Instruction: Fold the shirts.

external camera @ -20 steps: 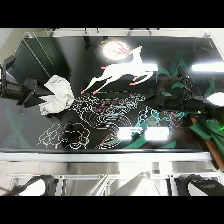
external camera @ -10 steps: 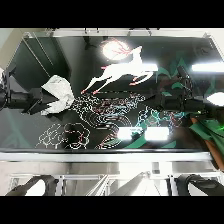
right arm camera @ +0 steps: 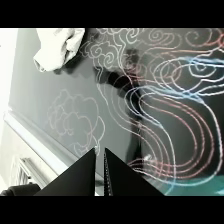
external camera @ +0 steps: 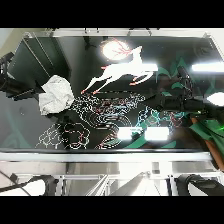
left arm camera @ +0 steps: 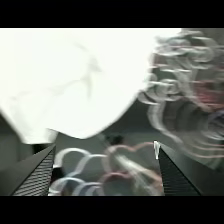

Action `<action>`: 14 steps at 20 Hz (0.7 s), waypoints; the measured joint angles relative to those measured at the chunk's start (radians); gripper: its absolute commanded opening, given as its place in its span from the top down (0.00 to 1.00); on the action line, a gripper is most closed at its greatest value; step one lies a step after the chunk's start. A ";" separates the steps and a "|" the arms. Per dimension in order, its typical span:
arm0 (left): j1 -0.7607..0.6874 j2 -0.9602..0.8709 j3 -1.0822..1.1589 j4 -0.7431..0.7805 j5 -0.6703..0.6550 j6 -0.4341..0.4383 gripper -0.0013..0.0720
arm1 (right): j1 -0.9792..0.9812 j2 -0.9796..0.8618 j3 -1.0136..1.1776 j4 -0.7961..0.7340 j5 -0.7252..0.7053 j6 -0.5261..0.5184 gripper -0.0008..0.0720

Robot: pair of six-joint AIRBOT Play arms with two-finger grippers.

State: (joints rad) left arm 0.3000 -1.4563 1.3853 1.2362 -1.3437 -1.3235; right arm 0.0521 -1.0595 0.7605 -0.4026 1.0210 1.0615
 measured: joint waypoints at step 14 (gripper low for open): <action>-0.043 -0.327 0.058 -0.046 -0.121 0.051 0.96 | 0.000 0.000 0.000 0.000 0.000 0.000 0.87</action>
State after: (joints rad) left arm 0.2565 -1.7832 1.4429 1.1904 -1.4643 -1.2724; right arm 0.0521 -1.0595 0.7605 -0.4026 1.0206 1.0615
